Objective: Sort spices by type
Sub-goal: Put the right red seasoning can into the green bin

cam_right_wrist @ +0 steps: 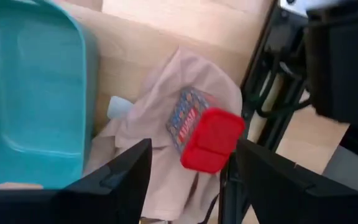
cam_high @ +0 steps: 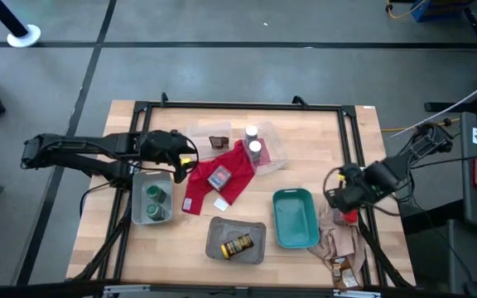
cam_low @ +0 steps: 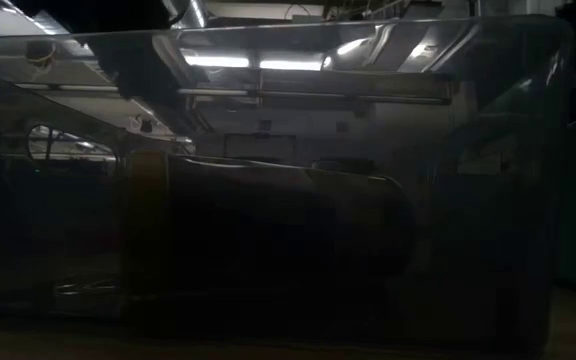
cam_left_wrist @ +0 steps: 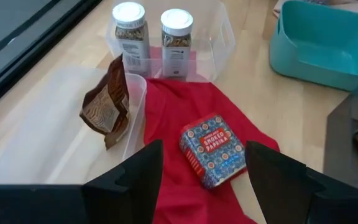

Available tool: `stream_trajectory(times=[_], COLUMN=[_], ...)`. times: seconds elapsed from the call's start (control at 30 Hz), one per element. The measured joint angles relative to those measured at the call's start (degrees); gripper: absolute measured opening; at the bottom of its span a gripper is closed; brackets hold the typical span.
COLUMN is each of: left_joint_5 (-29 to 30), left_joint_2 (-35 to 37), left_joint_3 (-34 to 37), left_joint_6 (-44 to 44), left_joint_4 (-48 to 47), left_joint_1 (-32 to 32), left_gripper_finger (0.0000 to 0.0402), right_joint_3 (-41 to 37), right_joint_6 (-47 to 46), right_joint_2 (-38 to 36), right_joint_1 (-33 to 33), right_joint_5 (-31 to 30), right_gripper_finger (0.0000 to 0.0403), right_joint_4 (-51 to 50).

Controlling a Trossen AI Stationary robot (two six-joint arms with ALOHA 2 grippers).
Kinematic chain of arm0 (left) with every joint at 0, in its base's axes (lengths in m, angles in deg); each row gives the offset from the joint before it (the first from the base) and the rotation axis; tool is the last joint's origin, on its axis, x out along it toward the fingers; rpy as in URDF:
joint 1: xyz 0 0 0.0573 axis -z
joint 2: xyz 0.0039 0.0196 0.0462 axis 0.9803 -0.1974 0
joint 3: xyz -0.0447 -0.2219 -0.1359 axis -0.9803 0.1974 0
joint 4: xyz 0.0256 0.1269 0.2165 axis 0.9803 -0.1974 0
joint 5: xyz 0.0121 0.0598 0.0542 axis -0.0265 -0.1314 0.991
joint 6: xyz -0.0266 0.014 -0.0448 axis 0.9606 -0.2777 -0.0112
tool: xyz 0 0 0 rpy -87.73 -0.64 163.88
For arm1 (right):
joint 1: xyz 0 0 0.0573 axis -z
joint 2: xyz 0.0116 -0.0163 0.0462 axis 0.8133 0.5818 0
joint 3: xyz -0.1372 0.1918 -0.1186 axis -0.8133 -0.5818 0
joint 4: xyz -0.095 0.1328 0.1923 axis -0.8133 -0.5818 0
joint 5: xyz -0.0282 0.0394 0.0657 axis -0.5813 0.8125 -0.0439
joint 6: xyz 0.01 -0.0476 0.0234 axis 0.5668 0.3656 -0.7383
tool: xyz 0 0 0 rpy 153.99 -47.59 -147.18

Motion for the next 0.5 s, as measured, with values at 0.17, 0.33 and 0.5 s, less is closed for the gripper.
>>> stream_trajectory(times=[0.17, 0.33, 0.5], left_joint_5=[-0.1, -0.2, -0.2], left_joint_2=[0.1, 0.0, 0.0], left_joint_3=[2.1, 2.6, 2.6], left_joint_6=[0.1, 0.2, 0.2], left_joint_4=[4.7, 5.8, 5.8], left_joint_1=[0.0, 0.0, 0.0], left_gripper_finger=[0.021, 0.021, 0.021], right_joint_3=[-1.6, -4.2, -7.3], right_joint_6=[-13.2, -24.1, -25.9], right_joint_2=[0.0, 0.0, 0.0], right_joint_1=[-8.2, -15.6, -19.2], right_joint_5=[-2.7, -2.9, -4.2], right_gripper_finger=[0.0234, 0.0234, 0.0234], right_joint_4=[0.1, 1.1, 7.3])
